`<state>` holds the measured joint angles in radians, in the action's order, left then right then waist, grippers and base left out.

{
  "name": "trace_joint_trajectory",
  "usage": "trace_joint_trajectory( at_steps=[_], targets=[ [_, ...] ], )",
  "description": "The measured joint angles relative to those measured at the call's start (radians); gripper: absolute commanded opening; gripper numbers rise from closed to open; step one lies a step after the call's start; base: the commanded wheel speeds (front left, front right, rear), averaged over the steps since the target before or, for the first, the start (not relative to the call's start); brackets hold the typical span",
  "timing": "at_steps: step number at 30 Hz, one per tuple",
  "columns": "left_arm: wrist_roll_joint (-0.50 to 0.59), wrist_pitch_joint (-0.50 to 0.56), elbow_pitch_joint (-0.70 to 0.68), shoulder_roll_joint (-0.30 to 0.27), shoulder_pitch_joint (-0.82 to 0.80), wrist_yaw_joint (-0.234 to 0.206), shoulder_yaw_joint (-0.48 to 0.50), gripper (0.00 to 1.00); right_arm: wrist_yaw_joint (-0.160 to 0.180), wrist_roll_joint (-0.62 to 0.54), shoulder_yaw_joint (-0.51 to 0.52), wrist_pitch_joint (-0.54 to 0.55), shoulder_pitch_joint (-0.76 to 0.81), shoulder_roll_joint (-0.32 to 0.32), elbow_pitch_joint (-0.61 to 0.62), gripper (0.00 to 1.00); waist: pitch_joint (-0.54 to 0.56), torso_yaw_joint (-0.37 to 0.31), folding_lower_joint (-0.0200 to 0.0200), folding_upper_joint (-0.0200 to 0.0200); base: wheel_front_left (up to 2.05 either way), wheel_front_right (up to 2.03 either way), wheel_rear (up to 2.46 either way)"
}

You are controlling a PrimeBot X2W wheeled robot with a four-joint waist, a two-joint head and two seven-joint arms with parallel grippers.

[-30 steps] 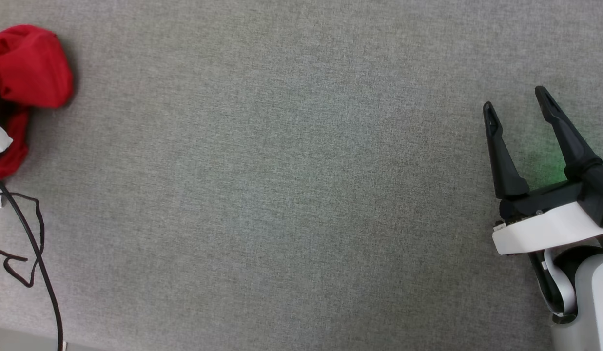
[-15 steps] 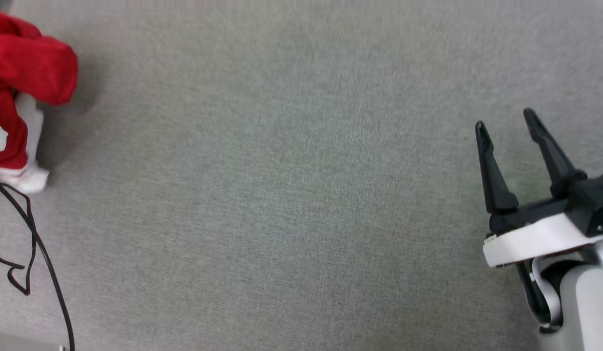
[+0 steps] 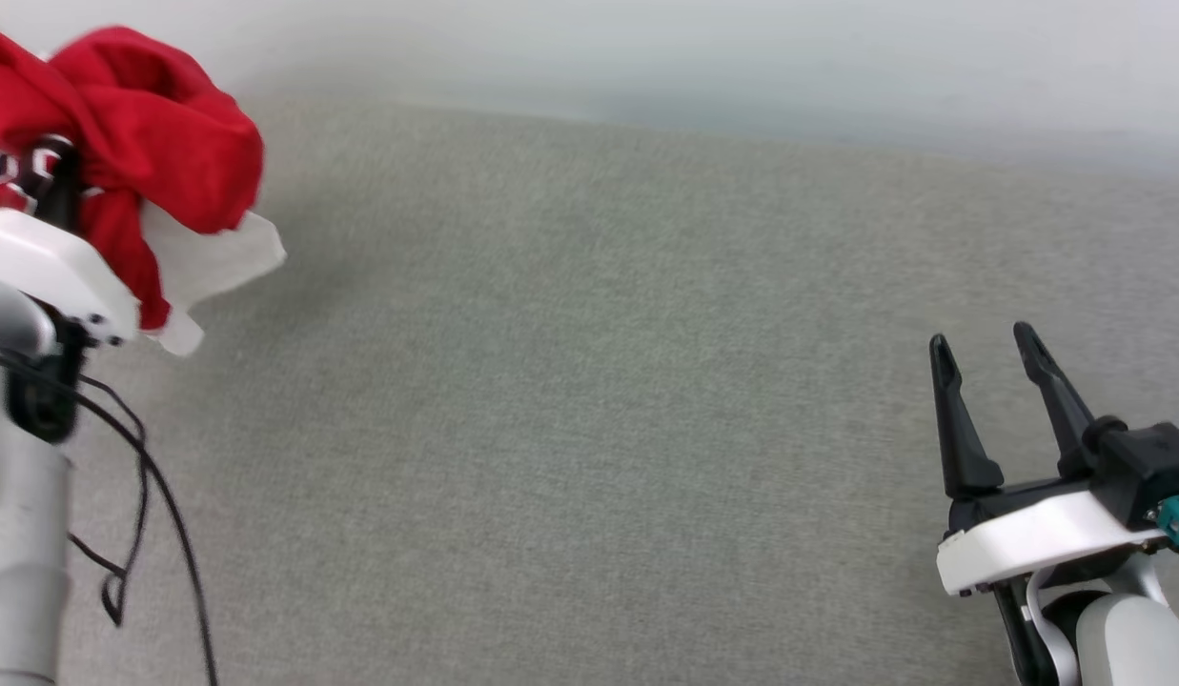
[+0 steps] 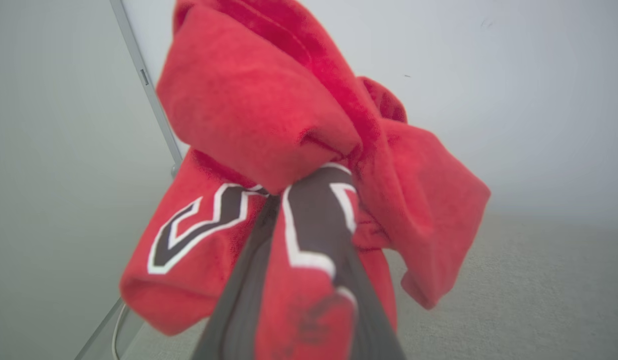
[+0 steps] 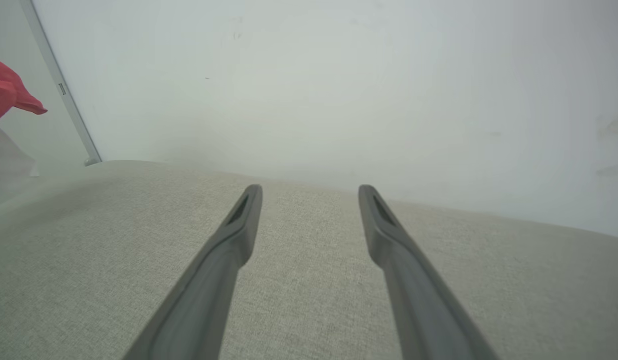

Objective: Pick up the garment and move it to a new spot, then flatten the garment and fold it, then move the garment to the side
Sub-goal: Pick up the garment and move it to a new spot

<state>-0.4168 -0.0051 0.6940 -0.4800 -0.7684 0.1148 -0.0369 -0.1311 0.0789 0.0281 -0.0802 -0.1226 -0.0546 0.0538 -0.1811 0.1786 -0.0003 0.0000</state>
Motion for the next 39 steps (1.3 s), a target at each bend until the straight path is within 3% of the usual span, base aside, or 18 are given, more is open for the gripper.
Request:
trace_joint_trajectory(
  at_steps=[10, 21, 33, 39],
  targets=[
    [-0.028, 0.065, -0.209, 0.086, 0.202, -0.045, -0.033, 0.0, 0.0, 0.038, 0.008, -0.002, 0.052, 0.002, -0.017, 1.0, 0.09, -0.114, 0.0, 0.0, 0.0, 0.0, 0.0],
    [-0.071, 0.194, -0.405, 0.201, 0.402, -0.054, -0.138, 0.0, 0.0, 0.06, 0.011, -0.001, 0.067, 0.003, -0.021, 1.0, 0.112, -0.267, 0.0003, 0.0, 0.0, 0.0, 0.0],
    [-0.035, 0.277, -0.369, 0.326, 0.399, 0.009, -0.47, 0.0, 0.0, 0.062, -0.006, 0.003, 0.048, 0.003, -0.02, 1.0, 0.065, -0.361, 0.0003, 0.0001, 0.0, 0.0, 0.0],
    [-0.07, 0.294, -0.323, 0.34, 0.394, 0.014, -0.649, 0.0, 0.0, 0.067, -0.005, 0.001, 0.041, 0.003, -0.019, 1.0, 0.031, -0.383, 0.0004, 0.0, 0.0, 0.0, 0.0]
  ],
)
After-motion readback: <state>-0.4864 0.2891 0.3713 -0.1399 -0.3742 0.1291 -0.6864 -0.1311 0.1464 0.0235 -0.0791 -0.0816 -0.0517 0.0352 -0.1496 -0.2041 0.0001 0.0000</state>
